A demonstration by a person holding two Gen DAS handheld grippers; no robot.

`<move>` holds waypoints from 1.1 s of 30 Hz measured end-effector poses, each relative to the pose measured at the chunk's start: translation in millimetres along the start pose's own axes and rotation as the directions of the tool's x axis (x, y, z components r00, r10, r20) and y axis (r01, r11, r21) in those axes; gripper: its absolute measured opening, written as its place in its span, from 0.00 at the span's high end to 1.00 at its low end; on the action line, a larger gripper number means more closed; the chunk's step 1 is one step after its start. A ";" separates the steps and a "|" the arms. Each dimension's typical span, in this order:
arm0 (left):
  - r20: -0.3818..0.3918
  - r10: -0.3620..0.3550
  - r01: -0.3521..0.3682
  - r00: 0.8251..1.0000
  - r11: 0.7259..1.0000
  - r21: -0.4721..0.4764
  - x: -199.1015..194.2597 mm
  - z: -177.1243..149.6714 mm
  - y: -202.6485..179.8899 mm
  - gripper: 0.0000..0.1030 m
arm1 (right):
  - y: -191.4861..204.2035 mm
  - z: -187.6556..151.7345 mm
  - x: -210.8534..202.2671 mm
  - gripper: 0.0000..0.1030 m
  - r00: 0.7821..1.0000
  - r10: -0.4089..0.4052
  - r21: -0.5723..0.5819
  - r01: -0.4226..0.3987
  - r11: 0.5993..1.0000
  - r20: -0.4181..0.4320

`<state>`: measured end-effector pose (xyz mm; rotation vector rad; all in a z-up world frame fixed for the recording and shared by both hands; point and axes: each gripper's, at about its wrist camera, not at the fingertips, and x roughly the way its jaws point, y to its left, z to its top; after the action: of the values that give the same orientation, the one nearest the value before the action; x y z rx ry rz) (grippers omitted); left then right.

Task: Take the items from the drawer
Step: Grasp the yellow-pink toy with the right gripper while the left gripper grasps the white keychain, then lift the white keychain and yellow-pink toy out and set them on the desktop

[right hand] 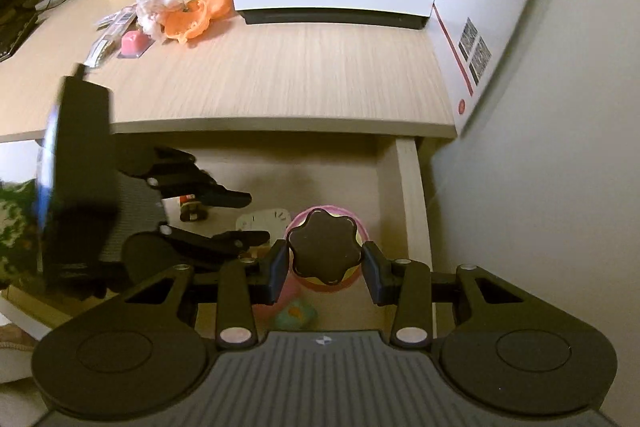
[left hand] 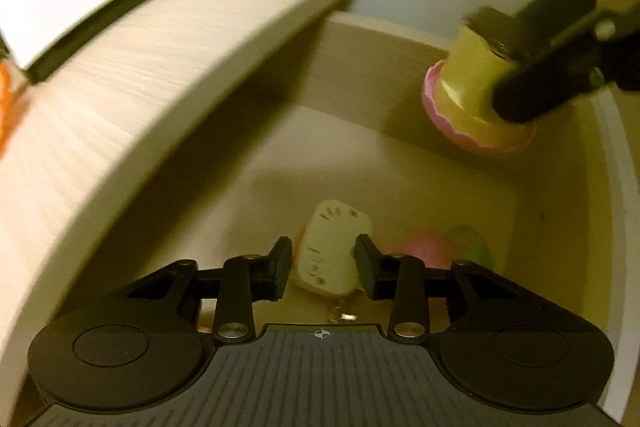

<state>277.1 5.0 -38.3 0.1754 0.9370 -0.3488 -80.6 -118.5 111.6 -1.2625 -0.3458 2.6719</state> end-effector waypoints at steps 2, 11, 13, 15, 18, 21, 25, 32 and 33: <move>0.003 -0.010 0.010 1.000 1.000 0.007 -0.2 -1.1 -0.9 0.58 | -6.4 -3.0 -2.8 0.64 1.000 0.009 0.012 -0.009 1.000 0.005; -0.026 -0.020 0.020 0.999 1.000 -0.001 8.1 -6.2 1.6 0.54 | -12.3 -2.8 -4.4 0.64 0.998 0.044 -0.015 -0.044 0.999 0.044; -0.022 -0.040 0.039 0.999 0.999 -0.030 7.1 -6.5 5.0 0.55 | -10.1 -3.8 -2.8 0.64 0.997 0.055 -0.027 -0.054 0.998 0.046; -0.046 -0.056 0.054 0.997 0.997 -0.051 6.4 -6.0 7.3 0.55 | -8.4 -5.0 -0.8 0.64 0.997 0.068 -0.042 -0.066 0.997 0.044; -0.077 -0.054 0.045 0.996 0.993 -0.111 -2.9 -5.9 10.1 0.55 | -2.8 -5.0 6.5 0.64 0.995 0.095 -0.068 -0.093 0.993 0.037; -0.059 -0.053 0.042 0.997 0.983 -0.178 -25.5 -13.4 18.4 0.55 | 7.3 -2.0 14.5 0.64 0.991 0.126 -0.095 -0.122 0.988 0.034; 0.011 -0.026 0.028 1.000 0.964 -0.264 -70.2 -23.1 27.7 0.56 | 23.6 7.4 21.9 0.64 0.984 0.179 -0.124 -0.175 0.977 0.019; 0.280 0.189 -0.048 0.941 0.894 -0.445 -201.5 -13.6 77.3 0.56 | 45.3 61.8 -24.5 0.64 0.910 0.364 -0.202 -0.326 0.924 0.198; 0.312 0.243 -0.081 0.919 0.888 -0.453 -216.3 -8.4 86.6 0.56 | 49.3 75.5 -36.7 0.64 0.894 0.373 -0.230 -0.320 0.919 0.247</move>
<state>185.3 134.9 132.2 -0.2147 0.6061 -0.0031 -118.7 -185.1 171.4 -1.0640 -0.4512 3.2112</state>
